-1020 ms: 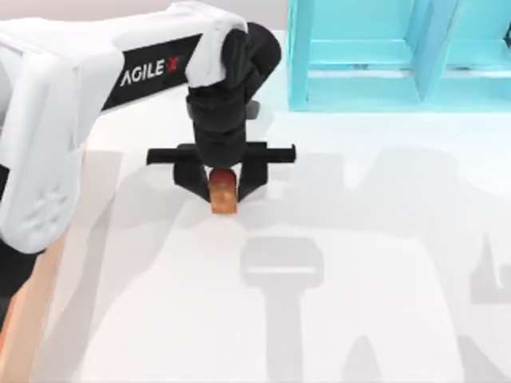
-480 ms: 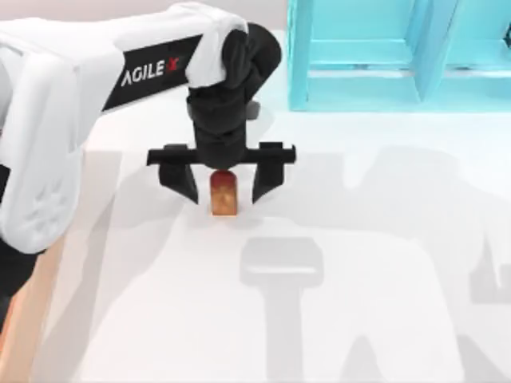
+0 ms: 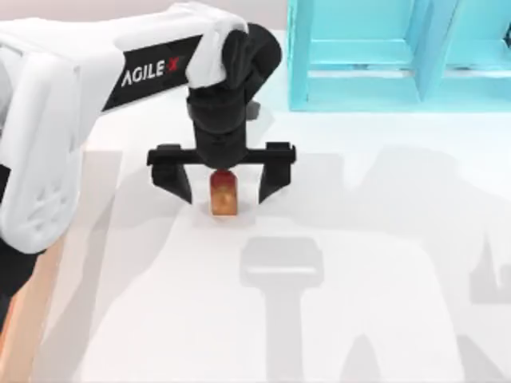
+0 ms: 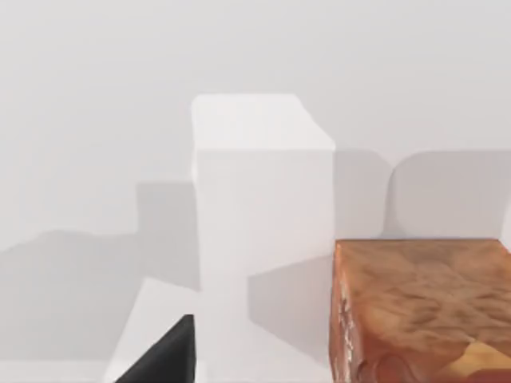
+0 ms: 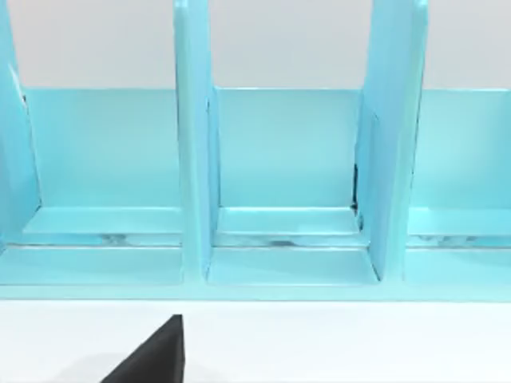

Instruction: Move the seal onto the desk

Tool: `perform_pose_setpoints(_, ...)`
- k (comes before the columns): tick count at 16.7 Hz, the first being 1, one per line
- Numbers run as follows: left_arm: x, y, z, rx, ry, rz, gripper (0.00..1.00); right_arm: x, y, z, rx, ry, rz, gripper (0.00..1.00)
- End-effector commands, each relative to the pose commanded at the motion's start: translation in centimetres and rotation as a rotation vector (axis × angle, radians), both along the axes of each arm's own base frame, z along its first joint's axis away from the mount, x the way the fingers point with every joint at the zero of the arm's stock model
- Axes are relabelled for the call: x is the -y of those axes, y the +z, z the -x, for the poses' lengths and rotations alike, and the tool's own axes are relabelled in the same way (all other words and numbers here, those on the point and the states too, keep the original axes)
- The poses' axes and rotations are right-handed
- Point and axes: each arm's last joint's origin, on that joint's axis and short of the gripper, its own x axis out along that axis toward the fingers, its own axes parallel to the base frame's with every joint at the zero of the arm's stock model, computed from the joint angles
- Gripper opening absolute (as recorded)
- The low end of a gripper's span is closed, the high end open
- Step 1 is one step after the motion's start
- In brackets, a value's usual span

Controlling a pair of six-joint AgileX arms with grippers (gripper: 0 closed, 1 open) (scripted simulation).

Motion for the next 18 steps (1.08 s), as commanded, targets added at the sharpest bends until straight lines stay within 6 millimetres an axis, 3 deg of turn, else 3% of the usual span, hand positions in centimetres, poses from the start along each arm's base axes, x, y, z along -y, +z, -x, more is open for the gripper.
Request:
perform_pose_setpoints(3,0.4,0.0,-0.1,-0.015,-0.008,-0.014,1.0,0.0,0.0,0.0,0.0,0.0,0.0,1.0)
perform_pose_setpoints(6,0.9,1.7,-0.6,-0.042,-0.011,-0.032,1.0,0.0,0.0,0.0,0.0,0.0,0.0,1.0)
perform_pose_setpoints(10,0.7,7.6,-1.8,-0.022,0.024,-0.015,1.0,0.0,0.0,0.0,0.0,0.0,0.0,1.0)
perform_pose_setpoints(13,0.2,11.9,-1.2,-0.01,0.026,-0.002,1.0,0.0,0.0,0.0,0.0,0.0,0.0,1.0)
perform_pose_setpoints(18,0.0,15.0,0.0,0.0,0.0,0.0,1.0,0.0,0.0,0.0,0.0,0.0,0.0,1.0)
